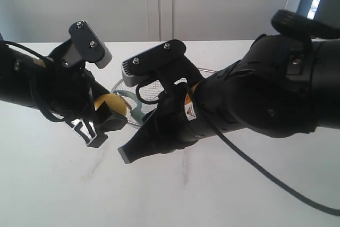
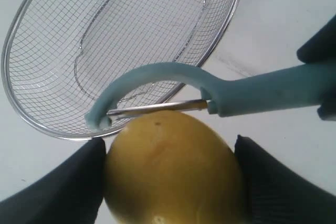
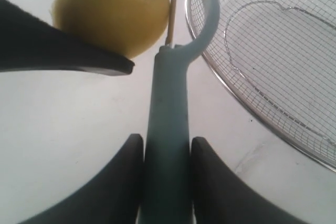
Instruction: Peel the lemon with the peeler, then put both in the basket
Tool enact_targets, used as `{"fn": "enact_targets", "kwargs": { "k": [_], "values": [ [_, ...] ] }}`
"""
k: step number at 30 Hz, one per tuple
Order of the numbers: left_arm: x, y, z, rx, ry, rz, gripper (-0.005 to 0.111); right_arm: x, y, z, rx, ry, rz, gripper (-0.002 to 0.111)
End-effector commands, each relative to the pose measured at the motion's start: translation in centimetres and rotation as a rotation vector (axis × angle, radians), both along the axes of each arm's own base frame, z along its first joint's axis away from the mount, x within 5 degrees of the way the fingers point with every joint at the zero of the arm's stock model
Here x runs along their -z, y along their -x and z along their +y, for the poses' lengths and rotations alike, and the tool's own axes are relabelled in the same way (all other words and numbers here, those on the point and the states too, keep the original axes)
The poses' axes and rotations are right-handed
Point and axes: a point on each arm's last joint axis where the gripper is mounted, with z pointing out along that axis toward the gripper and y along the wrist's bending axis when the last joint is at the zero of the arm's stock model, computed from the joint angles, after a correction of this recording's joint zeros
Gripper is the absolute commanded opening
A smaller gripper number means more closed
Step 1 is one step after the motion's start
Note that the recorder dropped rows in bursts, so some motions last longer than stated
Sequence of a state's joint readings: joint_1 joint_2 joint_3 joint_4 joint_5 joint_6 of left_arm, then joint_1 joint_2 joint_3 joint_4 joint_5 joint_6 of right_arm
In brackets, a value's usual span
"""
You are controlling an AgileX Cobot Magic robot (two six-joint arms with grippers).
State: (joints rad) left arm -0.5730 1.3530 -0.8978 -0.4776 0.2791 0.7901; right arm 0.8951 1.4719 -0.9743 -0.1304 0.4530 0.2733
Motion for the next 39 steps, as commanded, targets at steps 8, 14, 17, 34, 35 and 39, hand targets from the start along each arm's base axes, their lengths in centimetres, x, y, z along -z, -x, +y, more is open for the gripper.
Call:
{"fn": "enact_targets", "kwargs": {
  "k": [8,14,17,34,35,39],
  "values": [
    [-0.8,0.4,0.2,-0.011,0.03,-0.008,0.0,0.0,-0.5,0.7,-0.021,-0.033,-0.052,0.0],
    [-0.8,0.4,0.2,-0.011,0.03,-0.008,0.0,-0.1,-0.8,0.6,-0.008,-0.037,-0.065,0.0],
    [-0.8,0.4,0.2,-0.011,0.03,-0.008,0.0,-0.1,-1.5,0.0,0.027,-0.042,-0.062,0.0],
    [-0.8,0.3,0.2,-0.013,0.026,-0.021,0.0,-5.0,1.1,-3.3,0.067,-0.093,-0.083,0.0],
    [-0.8,0.3,0.2,-0.013,0.026,-0.021,0.0,-5.3,1.3,-3.6,0.068,-0.094,-0.086,0.0],
    [-0.8,0.3,0.2,-0.005,0.021,-0.022,0.0,-4.0,1.9,-4.3,0.066,-0.057,-0.066,0.0]
  ]
}}
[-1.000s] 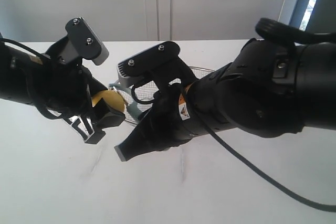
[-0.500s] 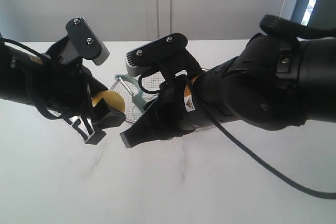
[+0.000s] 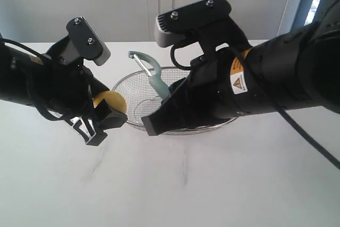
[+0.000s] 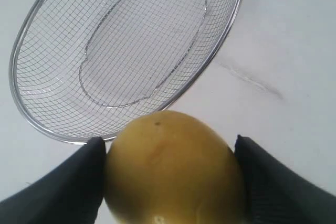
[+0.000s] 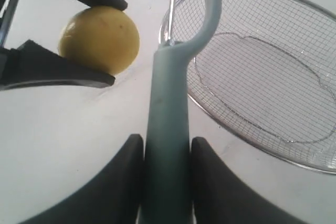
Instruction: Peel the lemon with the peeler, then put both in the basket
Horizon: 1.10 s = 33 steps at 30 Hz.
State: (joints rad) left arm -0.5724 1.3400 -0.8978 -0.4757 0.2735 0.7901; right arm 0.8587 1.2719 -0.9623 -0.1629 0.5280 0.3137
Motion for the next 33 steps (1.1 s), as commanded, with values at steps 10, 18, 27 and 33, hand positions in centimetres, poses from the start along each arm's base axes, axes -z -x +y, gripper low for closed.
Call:
{"fn": "enact_targets", "kwargs": {
  "k": [10,18,27,33],
  "values": [
    [-4.1,2.2,1.4,0.019,0.075,-0.141,0.0,5.9,-0.6,-0.1,0.06,-0.115,0.114,0.0],
    [-4.1,2.2,1.4,0.018,0.077,-0.145,0.0,6.1,-0.1,1.7,0.024,-0.302,0.253,0.0],
    [-4.1,2.2,1.4,0.019,0.078,-0.145,0.0,5.8,0.2,2.5,-0.046,-0.381,0.285,0.0],
    [-4.1,2.3,1.4,0.02,0.077,-0.143,0.0,5.8,-0.1,2.4,-0.013,-0.379,0.252,0.0]
  ]
}}
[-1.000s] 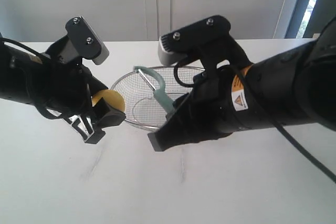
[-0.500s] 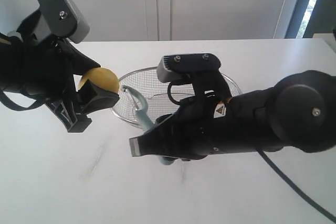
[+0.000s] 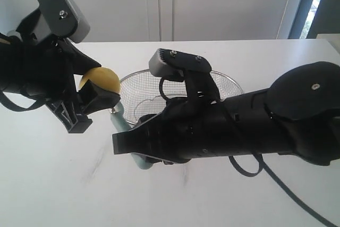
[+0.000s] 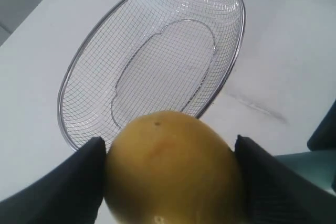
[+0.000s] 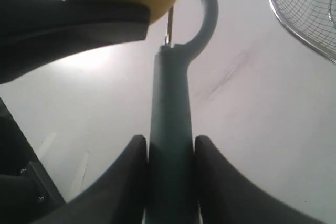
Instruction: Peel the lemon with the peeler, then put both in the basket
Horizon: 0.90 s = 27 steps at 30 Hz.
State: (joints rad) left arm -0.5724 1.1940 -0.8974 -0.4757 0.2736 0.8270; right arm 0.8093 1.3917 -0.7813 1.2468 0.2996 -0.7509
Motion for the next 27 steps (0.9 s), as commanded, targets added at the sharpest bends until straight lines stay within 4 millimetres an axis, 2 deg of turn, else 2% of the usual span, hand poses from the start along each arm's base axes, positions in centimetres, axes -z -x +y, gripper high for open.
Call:
{"fn": "enact_targets", "kwargs": {
  "k": [1,18,23,25,27],
  "values": [
    [-0.3,0.2,0.1,-0.001,0.015,0.0,0.0,0.0,-0.5,-0.2,0.04,0.007,-0.037,0.0],
    [-0.3,0.2,0.1,0.004,0.011,0.002,0.0,-0.3,-1.5,-1.0,0.122,0.021,-0.098,0.0],
    [-0.2,0.2,0.1,0.005,0.009,0.001,0.0,-1.9,-1.4,-2.1,0.128,-0.018,-0.127,0.0],
    [-0.2,0.2,0.1,0.005,0.009,0.001,0.0,-4.0,-0.7,-3.3,0.12,-0.056,-0.2,0.0],
    [-0.2,0.2,0.1,0.005,0.009,0.002,0.0,-5.1,-0.4,-4.0,0.129,-0.076,-0.237,0.0]
  ]
}}
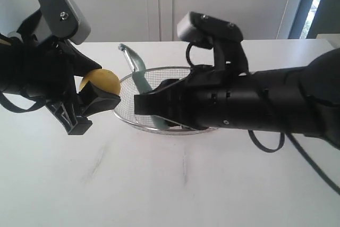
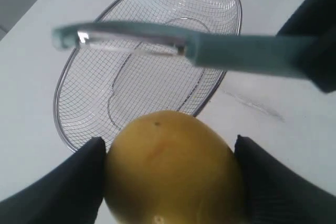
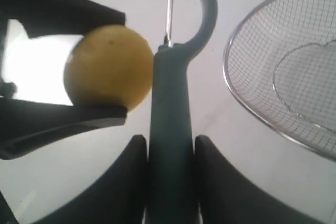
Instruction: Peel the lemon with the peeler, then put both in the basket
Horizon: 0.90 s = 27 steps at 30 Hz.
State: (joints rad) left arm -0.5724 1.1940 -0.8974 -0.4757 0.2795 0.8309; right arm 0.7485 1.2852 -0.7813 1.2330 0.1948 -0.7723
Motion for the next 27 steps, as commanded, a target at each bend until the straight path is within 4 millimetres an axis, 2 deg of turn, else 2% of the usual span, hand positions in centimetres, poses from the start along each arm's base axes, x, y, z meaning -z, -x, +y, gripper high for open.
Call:
{"fn": "enact_targets", "kwargs": {
  "k": [1,3,7,12,16,19,23,27],
  "values": [
    [-0.3,0.2,0.1,0.0,0.013,0.0,0.0,-2.5,0.8,-1.7,0.003,-0.035,-0.098,0.0],
    [-0.3,0.2,0.1,0.0,0.013,0.0,0.0,-3.4,1.1,-2.4,0.013,-0.051,-0.131,0.0],
    [-0.2,0.2,0.1,0.002,0.012,0.004,0.0,-3.4,1.2,-2.5,-0.02,0.011,-0.191,0.0],
    [-0.1,0.4,0.1,0.012,0.005,0.018,0.0,-3.3,-0.4,-4.4,0.036,0.142,-0.314,0.0],
    [-0.1,0.4,0.1,0.012,0.005,0.018,0.0,-3.1,-2.4,-6.3,0.076,0.302,-0.417,0.0],
    [-0.1,0.4,0.1,0.012,0.005,0.018,0.0,-2.2,-4.8,-7.8,0.126,0.386,-0.4,0.0],
    [-0.1,0.4,0.1,0.012,0.005,0.018,0.0,-0.7,-7.4,-8.2,0.1,0.444,-0.297,0.0],
    [-0.1,0.4,0.1,0.012,0.005,0.018,0.0,1.8,-10.0,-7.6,0.06,0.539,-0.211,0.0]
  ]
}}
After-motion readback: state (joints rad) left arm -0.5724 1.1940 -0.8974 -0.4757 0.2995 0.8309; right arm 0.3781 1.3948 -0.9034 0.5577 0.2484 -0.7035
